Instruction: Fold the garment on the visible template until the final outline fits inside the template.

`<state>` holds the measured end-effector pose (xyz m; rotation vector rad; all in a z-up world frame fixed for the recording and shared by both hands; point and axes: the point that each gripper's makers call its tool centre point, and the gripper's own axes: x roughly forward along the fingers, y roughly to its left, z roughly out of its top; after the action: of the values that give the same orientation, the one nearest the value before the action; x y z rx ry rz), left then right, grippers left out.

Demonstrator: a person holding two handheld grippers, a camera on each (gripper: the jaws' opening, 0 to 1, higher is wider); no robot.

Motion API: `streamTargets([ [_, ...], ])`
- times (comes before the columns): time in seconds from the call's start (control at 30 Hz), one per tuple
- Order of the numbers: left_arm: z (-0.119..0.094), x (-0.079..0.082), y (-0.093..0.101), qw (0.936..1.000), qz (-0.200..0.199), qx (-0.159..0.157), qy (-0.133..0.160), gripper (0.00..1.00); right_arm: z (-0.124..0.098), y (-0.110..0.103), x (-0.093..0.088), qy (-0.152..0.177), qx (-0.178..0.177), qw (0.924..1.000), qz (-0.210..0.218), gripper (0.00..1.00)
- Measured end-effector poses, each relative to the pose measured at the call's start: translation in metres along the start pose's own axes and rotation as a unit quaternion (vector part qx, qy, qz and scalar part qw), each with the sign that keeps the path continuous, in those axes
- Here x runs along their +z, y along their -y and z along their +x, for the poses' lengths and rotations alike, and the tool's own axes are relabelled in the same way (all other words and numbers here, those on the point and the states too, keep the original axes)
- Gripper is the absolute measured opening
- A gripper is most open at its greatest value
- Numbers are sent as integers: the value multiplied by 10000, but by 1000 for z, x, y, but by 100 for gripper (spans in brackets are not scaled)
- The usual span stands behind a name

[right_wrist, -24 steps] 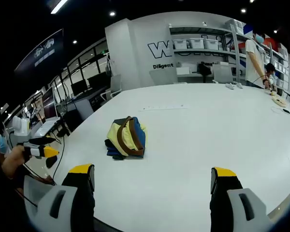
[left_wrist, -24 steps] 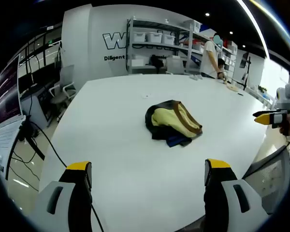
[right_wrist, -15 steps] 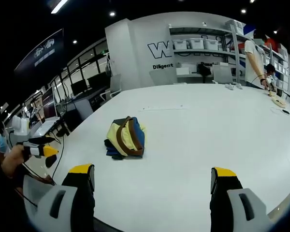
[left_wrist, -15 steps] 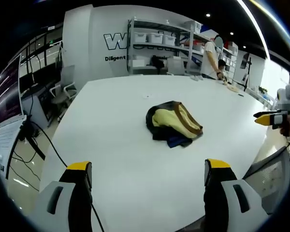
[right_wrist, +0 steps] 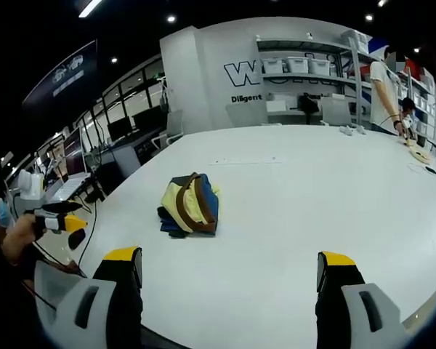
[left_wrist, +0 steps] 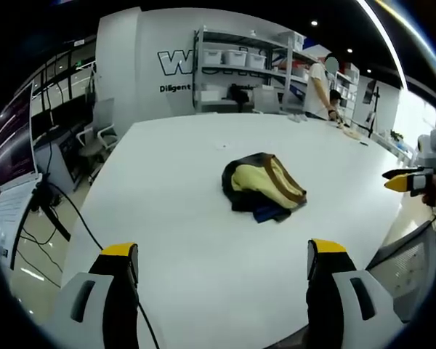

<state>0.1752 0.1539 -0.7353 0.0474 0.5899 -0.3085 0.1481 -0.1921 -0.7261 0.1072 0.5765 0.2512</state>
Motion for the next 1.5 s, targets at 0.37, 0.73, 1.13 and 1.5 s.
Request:
streamTargets([
  [0.37, 0, 1, 1, 10000, 8, -5, 0, 96, -1, -2, 0, -10, 21, 10000, 22, 99],
  [0.73, 2, 4, -2, 10000, 4, 0, 30, 95, 0, -4, 2, 21, 35, 10000, 5, 99],
  [1.13, 14, 10, -6, 10000, 27, 13, 5, 93, 15, -9, 23, 336, 156, 9993, 40, 99],
  [1.5, 49, 21, -11, 10000, -56, -30, 50, 90, 51, -16, 36, 534, 447, 9973, -218, 99],
])
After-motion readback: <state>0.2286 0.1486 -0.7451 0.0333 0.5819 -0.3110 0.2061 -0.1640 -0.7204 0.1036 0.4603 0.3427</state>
